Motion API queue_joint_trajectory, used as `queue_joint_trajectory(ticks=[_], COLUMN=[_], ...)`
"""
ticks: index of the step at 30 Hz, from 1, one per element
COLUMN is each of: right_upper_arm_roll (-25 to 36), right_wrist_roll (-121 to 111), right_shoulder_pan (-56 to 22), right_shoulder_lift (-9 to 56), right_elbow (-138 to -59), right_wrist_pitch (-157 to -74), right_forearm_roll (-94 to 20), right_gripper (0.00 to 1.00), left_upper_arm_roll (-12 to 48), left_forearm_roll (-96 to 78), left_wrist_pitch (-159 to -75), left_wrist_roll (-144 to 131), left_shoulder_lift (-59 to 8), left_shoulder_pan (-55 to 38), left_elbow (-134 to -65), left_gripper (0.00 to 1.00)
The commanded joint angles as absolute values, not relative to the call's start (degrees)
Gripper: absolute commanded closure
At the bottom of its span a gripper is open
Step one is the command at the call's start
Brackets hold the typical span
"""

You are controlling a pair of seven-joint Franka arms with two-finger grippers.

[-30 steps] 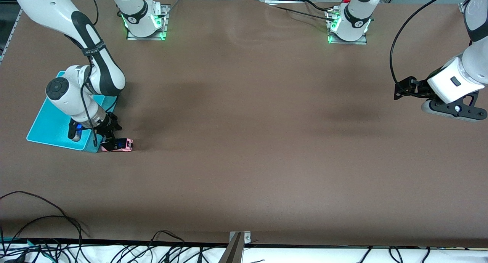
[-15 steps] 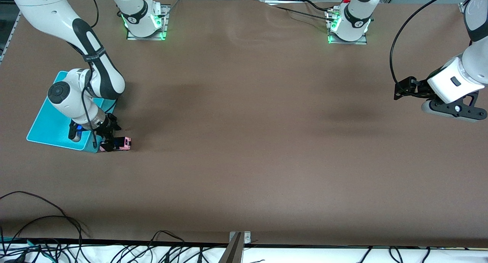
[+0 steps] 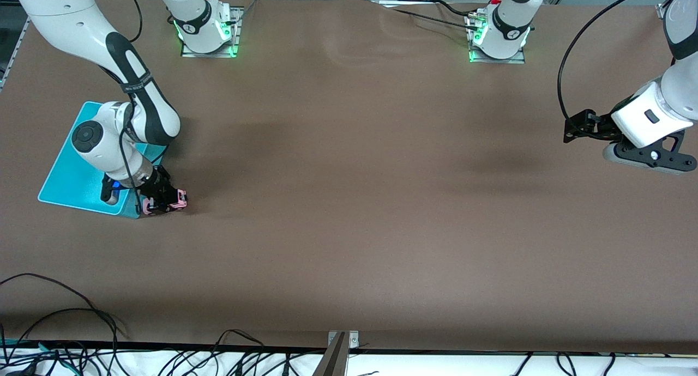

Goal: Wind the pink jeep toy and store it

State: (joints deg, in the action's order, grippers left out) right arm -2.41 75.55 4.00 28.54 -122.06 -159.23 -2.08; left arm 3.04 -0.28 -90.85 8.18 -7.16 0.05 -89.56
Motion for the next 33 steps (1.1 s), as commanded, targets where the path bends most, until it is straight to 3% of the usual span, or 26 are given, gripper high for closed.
queue_joint_trajectory(ticks=[1,11,24,33], right_upper_arm_roll=[-1.93,-2.55,-7.2,-8.26], right_wrist_roll=[76.2,75.76,74.18,53.12], right_shoulder_pan=[3.69,3.69,3.6,3.6], right_shoulder_lift=[29.44,27.43,18.99,15.56], right_elbow=[-121.03,-120.76,-118.74,-116.02], right_wrist_pitch=[-159.61,-159.17,-147.31,-132.83], right_forearm_roll=[-1.14,0.09,0.96,2.9], right_gripper=[0.77,1.0,1.0,1.0], left_upper_arm_roll=[3.16,3.16,3.16,3.16], left_forearm_roll=[-0.62,-0.7,-0.7,-0.7], left_wrist_pitch=[-90.0,-90.0,-90.0,-90.0], left_wrist_roll=[8.0,8.09,8.09,8.17], left_shoulder_lift=[-7.91,-7.91,-7.91,-7.91], left_shoulder_pan=[0.44,0.53,0.53,0.53], left_elbow=[-87.8,-87.8,-87.8,-87.8], left_gripper=[0.0,0.0,0.0,0.0])
